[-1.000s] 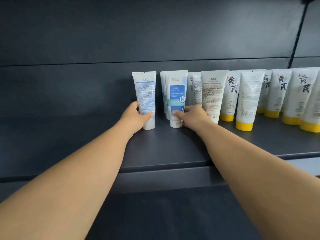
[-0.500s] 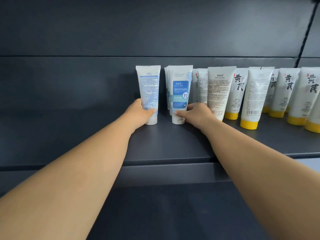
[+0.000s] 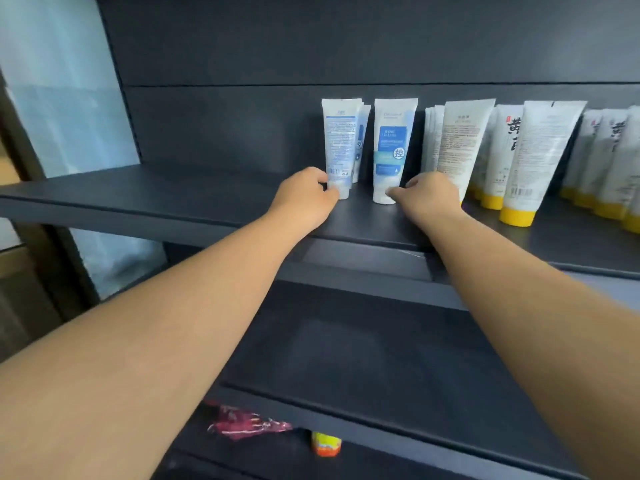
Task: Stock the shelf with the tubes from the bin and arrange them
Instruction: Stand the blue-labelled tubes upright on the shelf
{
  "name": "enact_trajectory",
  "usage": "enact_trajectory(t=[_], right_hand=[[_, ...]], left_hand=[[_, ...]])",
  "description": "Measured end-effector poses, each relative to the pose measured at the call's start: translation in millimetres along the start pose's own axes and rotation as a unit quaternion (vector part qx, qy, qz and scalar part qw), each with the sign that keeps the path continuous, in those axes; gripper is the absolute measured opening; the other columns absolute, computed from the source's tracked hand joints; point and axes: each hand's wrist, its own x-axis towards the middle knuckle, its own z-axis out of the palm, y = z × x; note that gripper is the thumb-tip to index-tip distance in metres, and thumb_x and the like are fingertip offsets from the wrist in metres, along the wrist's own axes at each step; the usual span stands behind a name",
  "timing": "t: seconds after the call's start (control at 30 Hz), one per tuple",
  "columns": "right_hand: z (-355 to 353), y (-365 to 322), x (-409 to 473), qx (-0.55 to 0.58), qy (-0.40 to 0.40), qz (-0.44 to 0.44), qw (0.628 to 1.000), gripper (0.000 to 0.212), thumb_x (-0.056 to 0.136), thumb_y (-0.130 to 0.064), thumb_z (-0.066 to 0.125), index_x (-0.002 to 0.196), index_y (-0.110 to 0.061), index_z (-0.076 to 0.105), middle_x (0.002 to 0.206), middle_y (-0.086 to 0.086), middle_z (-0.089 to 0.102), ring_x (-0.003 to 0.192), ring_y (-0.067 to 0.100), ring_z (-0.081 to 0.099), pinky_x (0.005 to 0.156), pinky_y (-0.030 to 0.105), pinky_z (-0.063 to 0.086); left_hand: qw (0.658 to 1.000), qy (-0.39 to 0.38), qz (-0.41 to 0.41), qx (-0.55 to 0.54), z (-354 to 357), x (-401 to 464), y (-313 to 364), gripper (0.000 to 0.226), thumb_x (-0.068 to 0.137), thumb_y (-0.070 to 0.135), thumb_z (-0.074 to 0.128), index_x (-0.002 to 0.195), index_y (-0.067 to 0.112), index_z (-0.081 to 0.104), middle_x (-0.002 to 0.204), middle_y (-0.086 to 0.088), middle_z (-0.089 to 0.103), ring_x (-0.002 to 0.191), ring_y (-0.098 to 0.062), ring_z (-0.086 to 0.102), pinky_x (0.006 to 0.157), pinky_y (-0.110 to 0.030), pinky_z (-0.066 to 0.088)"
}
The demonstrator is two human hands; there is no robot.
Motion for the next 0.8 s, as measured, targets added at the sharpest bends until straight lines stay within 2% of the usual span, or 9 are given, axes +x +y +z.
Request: enact_trajectory(t=[0.07,0.13,0.2,0.3,0.53,0.67,0.8], right_hand=[[-7.2,1.4,-24.8,0.003,0.017,-0.062,0.998,0.025,0.088,-0.028,0.056,0.095,-0.005,0.063,0.096,0.012,0.064,0.101,0.029,0.056,0.069,0.023,0.036],[-15.5,2.5,-61.1,0.005,0.038,-0.120,0.992,0.031,0.089,-0.027,0.055,0.115,-0.009,0.060,0.115,0.008,0.064,0.109,0.026,0.056,0.082,0.026,0.039],[-19.8,5.8,-98.5,0.001,0.061,-0.185,0.981,0.030,0.090,-0.025,0.054,0.117,-0.012,0.060,0.117,0.007,0.064,0.110,0.024,0.055,0.087,0.027,0.038],[-16.2,16.7,-153.8,0.024,0.069,-0.235,0.969,0.027,0.090,-0.024,0.055,0.113,-0.011,0.063,0.112,0.006,0.065,0.109,0.024,0.055,0.085,0.024,0.033],[28.1,72.8,-241.1,0.036,-0.059,-0.165,0.984,0.023,0.092,-0.027,0.053,0.106,-0.012,0.064,0.104,0.003,0.065,0.101,0.019,0.054,0.077,0.022,0.035],[55.1,114.1,-276.9,0.046,-0.164,-0.122,0.978,0.024,0.092,-0.026,0.054,0.100,-0.007,0.066,0.100,0.010,0.067,0.096,0.026,0.059,0.079,0.032,0.044],[78.0,151.5,-301.0,0.022,-0.271,-0.087,0.958,0.025,0.092,-0.028,0.052,0.098,-0.007,0.065,0.097,0.011,0.069,0.092,0.028,0.061,0.073,0.031,0.043]], left_hand=[[1.000,0.013,0.019,0.009,-5.5,-29.7,7.1,0.025,0.093,0.024,0.045,0.114,0.019,0.057,0.107,0.003,0.060,0.101,-0.016,0.053,0.082,-0.025,0.042],[0.998,0.017,0.042,0.042,-9.4,-62.7,9.8,0.030,0.093,0.024,0.045,0.120,0.019,0.056,0.117,0.003,0.059,0.110,-0.015,0.054,0.092,-0.027,0.043],[0.996,0.020,0.061,0.063,-11.1,-93.5,5.7,0.028,0.093,0.024,0.046,0.117,0.018,0.058,0.117,0.002,0.060,0.110,-0.014,0.054,0.096,-0.031,0.043],[0.995,0.016,0.064,0.074,-10.8,-141.2,-7.3,0.026,0.092,0.023,0.047,0.113,0.017,0.060,0.112,0.002,0.062,0.107,-0.014,0.056,0.094,-0.032,0.044],[0.990,-0.035,0.021,0.135,11.7,-228.6,-43.7,0.024,0.092,0.024,0.046,0.110,0.016,0.060,0.108,0.001,0.064,0.105,-0.019,0.055,0.088,-0.037,0.045],[0.982,-0.040,-0.058,0.174,34.3,-274.4,-67.4,0.021,0.090,0.021,0.048,0.105,0.014,0.062,0.105,-0.004,0.066,0.102,-0.024,0.057,0.085,-0.037,0.046],[0.975,-0.036,-0.162,0.151,61.2,-321.5,-89.7,0.018,0.088,0.016,0.050,0.099,0.009,0.064,0.100,-0.007,0.067,0.099,-0.027,0.059,0.082,-0.034,0.045]])
